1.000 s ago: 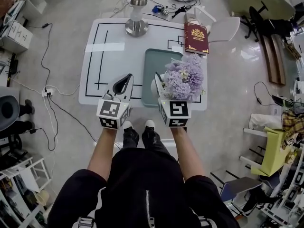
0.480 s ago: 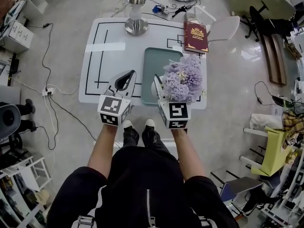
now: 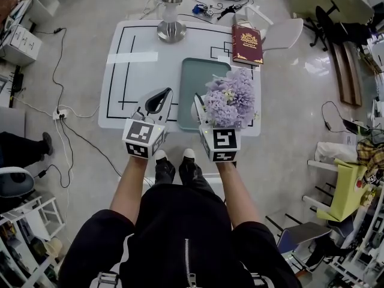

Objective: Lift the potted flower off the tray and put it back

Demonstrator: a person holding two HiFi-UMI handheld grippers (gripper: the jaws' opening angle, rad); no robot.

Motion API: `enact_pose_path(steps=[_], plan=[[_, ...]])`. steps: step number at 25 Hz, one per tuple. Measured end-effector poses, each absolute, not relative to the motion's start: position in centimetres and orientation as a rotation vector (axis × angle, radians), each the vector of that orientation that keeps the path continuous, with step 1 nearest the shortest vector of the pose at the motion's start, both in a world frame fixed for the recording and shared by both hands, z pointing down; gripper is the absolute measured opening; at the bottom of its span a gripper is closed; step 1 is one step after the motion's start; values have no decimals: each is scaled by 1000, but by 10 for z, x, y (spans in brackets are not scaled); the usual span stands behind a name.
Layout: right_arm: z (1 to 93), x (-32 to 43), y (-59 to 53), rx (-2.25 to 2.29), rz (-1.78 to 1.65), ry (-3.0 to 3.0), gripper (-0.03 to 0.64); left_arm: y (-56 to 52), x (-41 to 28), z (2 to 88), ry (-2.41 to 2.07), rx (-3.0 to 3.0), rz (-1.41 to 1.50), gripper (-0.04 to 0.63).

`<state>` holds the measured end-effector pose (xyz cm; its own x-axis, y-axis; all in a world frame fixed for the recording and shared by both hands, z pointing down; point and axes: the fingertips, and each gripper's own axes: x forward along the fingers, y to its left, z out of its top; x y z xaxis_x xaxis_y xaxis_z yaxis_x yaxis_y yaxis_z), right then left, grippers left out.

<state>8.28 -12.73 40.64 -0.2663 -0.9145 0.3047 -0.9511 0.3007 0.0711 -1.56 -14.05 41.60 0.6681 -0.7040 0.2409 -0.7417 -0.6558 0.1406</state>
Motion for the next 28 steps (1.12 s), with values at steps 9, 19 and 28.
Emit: enact_pose_path(steps=[9,19,28], plan=[[414,82,-130,1673,176,-2287,253,-137,-10,425,-1127,2662,253,5],[433,89,-146,1659,186,-2298,253,-139,-13,438,-1132,2637,279,5],[463,94,-176,1607,157,-2303,253,-140,-40,456,-1201,2568,334,5]])
